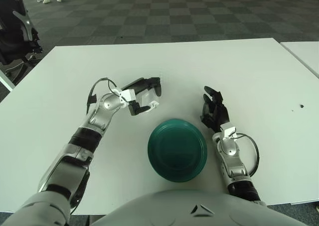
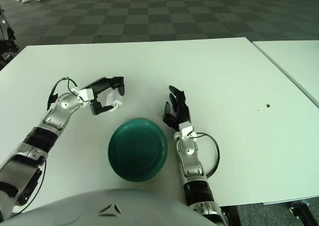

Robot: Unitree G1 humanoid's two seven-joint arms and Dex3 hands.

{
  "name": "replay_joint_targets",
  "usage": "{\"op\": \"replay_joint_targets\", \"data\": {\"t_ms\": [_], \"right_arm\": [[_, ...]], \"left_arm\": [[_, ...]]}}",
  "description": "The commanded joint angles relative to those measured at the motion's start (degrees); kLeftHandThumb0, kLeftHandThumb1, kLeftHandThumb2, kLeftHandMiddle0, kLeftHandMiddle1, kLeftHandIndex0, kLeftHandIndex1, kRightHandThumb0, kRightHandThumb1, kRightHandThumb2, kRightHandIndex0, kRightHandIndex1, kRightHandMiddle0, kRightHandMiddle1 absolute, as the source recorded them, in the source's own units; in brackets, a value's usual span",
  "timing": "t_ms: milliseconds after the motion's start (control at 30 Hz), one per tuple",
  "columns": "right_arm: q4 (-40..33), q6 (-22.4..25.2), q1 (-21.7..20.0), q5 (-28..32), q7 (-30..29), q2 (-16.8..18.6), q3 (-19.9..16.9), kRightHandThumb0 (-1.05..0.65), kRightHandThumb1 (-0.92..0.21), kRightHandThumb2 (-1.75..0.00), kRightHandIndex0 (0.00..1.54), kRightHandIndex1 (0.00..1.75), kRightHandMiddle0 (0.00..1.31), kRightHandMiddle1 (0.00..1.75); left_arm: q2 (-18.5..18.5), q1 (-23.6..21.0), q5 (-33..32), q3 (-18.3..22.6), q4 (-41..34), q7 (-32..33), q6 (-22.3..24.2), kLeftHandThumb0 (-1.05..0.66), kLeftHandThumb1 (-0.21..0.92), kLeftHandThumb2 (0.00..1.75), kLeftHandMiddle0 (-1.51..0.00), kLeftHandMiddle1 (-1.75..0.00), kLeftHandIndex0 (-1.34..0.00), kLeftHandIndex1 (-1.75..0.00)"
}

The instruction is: Put the charger into the plate.

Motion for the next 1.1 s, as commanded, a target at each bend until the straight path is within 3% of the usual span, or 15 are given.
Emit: {"op": "replay_joint_targets", "data": {"t_ms": [0, 167, 400, 633, 667, 700, 767, 833, 967, 1067], "right_arm": [[9.4, 3.8, 5.8, -0.8, 0.8, 1.0, 1.8, -0.77, -0.92, -0.90, 0.33, 0.04, 0.00, 0.75], [9.5, 3.9, 5.8, -1.1, 0.5, 0.9, 1.9, -0.77, -0.92, -0.91, 0.33, 0.04, 0.00, 0.75], [9.3, 3.8, 6.0, -2.8, -0.2, 0.5, 2.5, -0.78, -0.92, -0.92, 0.34, 0.04, 0.00, 0.73], [7.9, 3.6, 6.3, -2.9, 0.2, 0.5, 2.7, -0.80, -0.92, -0.89, 0.37, 0.05, 0.00, 0.77], [7.8, 3.4, 6.2, -2.8, 0.1, 0.5, 2.6, -0.80, -0.92, -0.87, 0.37, 0.14, 0.00, 0.83], [7.7, 3.3, 6.2, -2.8, 0.1, 0.4, 2.6, -0.81, -0.92, -0.86, 0.33, 0.37, 0.00, 0.94], [7.7, 3.2, 6.0, -3.2, -0.4, 0.3, 2.6, -0.82, -0.92, -0.84, 0.26, 0.63, 0.00, 1.05], [7.6, 3.4, 5.7, -3.8, -0.8, 0.1, 2.6, -0.83, -0.92, -0.83, 0.21, 0.80, 0.00, 1.12], [4.2, 5.2, 6.6, -4.8, -1.3, 0.0, 3.1, -0.83, -0.92, -0.83, 0.18, 0.75, 0.00, 1.08], [-7.9, 9.9, 12.1, -6.4, -1.9, 2.1, 6.0, -0.83, -0.92, -0.85, 0.19, 0.67, 0.00, 1.03]], "left_arm": [[1.9, 3.8, -2.5, 1.2, -17.2, -3.4, 5.0, 0.00, 0.08, 1.59, -0.78, -1.71, -0.58, -1.75], [2.0, 5.5, -2.3, 1.0, -22.5, -4.4, 7.5, 0.00, 0.06, 1.60, -0.81, -1.70, -0.59, -1.75], [2.1, 6.8, 1.6, -1.2, -27.6, -5.4, 6.1, 0.00, 0.05, 1.61, -0.81, -1.70, -0.59, -1.75], [2.3, 10.5, 1.2, -3.1, -37.2, -8.1, 10.6, 0.00, 0.05, 1.61, -0.82, -1.70, -0.59, -1.75], [2.4, 10.9, 1.0, -3.4, -38.3, -8.5, 11.2, 0.00, 0.05, 1.61, -0.81, -1.70, -0.59, -1.75], [2.4, 11.1, 0.9, -3.6, -39.0, -8.8, 11.6, 0.00, 0.05, 1.61, -0.81, -1.71, -0.59, -1.75], [2.4, 11.5, 0.2, -4.0, -40.3, -9.6, 12.5, 0.00, 0.05, 1.62, -0.81, -1.71, -0.59, -1.75], [2.3, 11.7, -0.5, -4.4, -41.3, -10.3, 13.0, 0.00, 0.05, 1.61, -0.81, -1.71, -0.59, -1.75], [2.1, 12.1, -2.0, -5.2, -43.6, -11.6, 14.7, 0.00, 0.05, 1.60, -0.81, -1.69, -0.59, -1.75], [2.0, 11.9, -3.7, -6.2, -44.4, -13.1, 16.0, 0.00, 0.06, 1.60, -0.81, -1.70, -0.59, -1.75]]}}
